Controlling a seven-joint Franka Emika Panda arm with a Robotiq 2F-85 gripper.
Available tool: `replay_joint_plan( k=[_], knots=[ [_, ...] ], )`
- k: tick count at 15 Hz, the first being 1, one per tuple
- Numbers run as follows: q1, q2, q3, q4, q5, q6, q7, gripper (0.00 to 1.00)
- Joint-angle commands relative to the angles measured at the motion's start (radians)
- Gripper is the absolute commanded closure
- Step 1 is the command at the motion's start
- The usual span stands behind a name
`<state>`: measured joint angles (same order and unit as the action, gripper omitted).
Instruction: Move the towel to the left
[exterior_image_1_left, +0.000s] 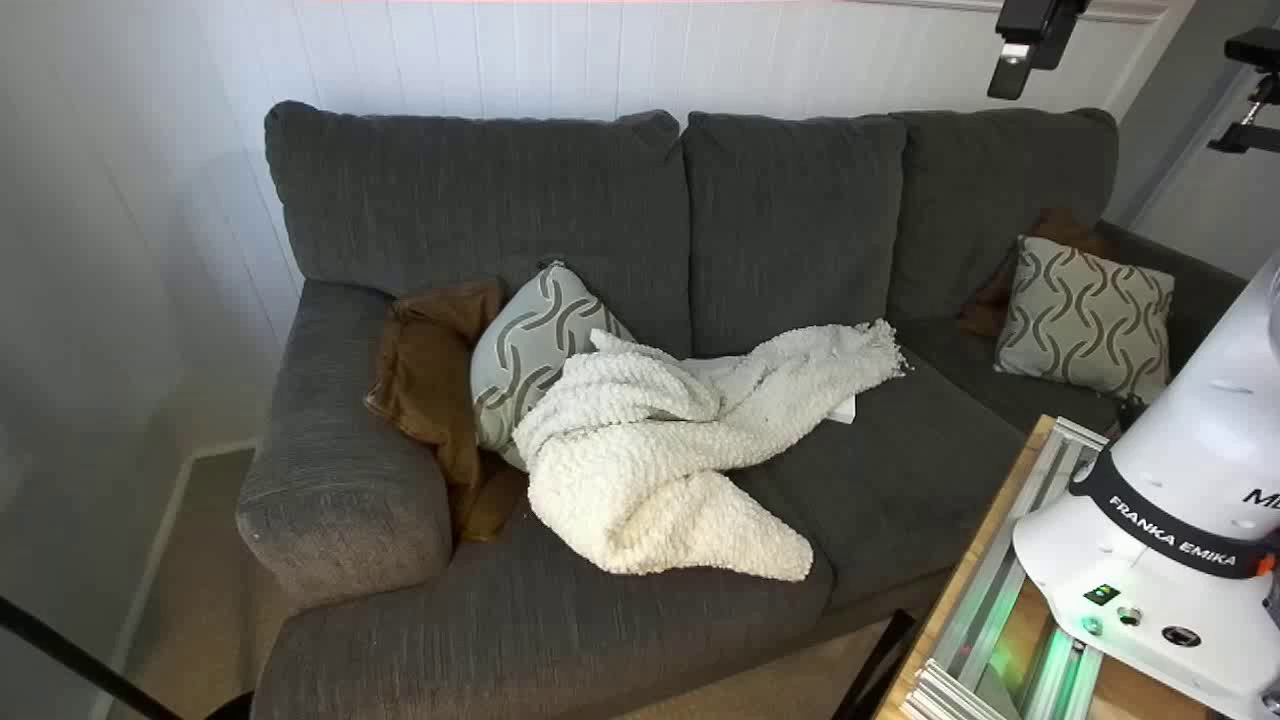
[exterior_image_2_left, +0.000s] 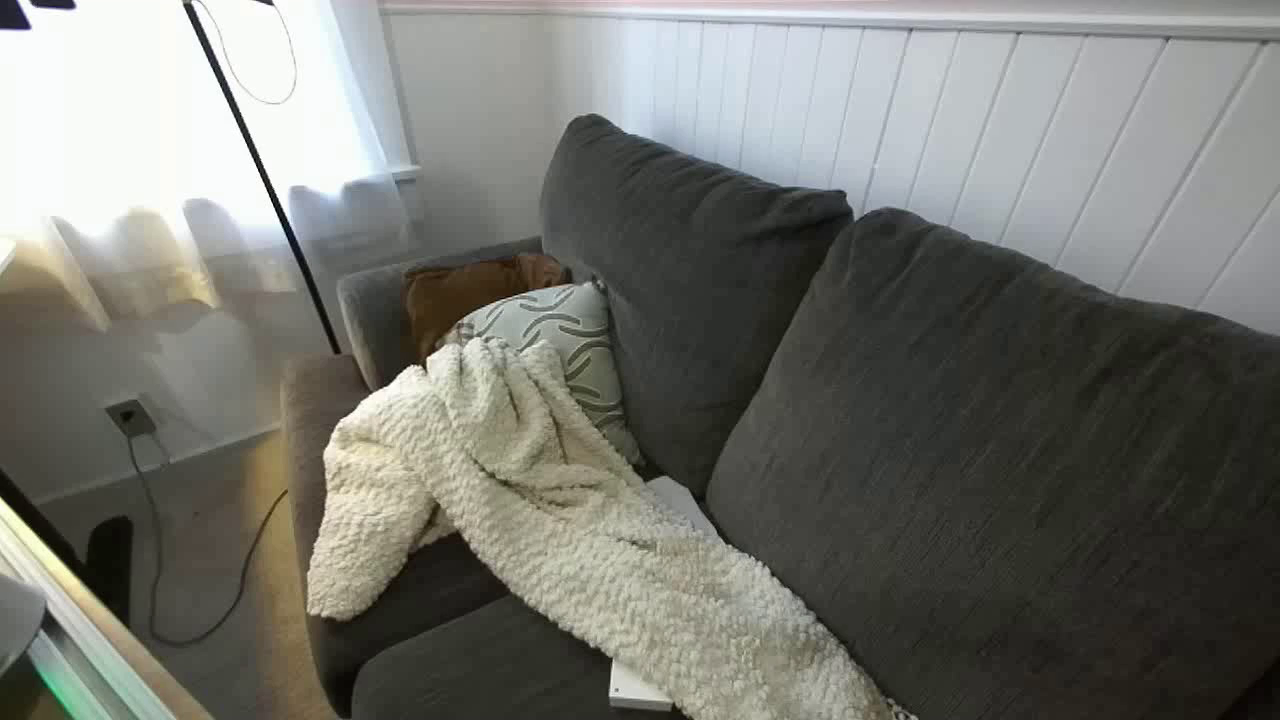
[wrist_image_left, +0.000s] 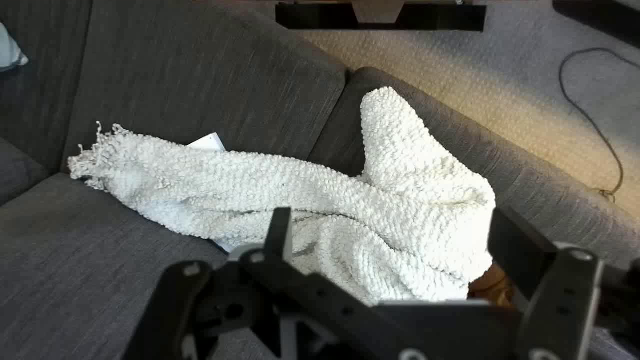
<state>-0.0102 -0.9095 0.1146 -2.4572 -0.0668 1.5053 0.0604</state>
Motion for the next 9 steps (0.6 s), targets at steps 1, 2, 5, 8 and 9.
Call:
replay_joint_plan(
  k=[1,2,5,8,9],
  knots=[
    [0.018,0.003,-0.011,0.003,-0.008,-0.003,0.011,0.00],
    [0.018,0.002,-0.011,0.003,-0.008,-0.003,0.011,0.00],
    [0.018,0.002,-0.011,0.003,-0.008,-0.002,0.011,0.00],
    [0.018,0.002,-0.011,0.003,-0.008,-0.002,0.011,0.00],
    [0.010,0.036,-0.015,0.028,-0.031,0.014,-0.002,0.00]
  ],
)
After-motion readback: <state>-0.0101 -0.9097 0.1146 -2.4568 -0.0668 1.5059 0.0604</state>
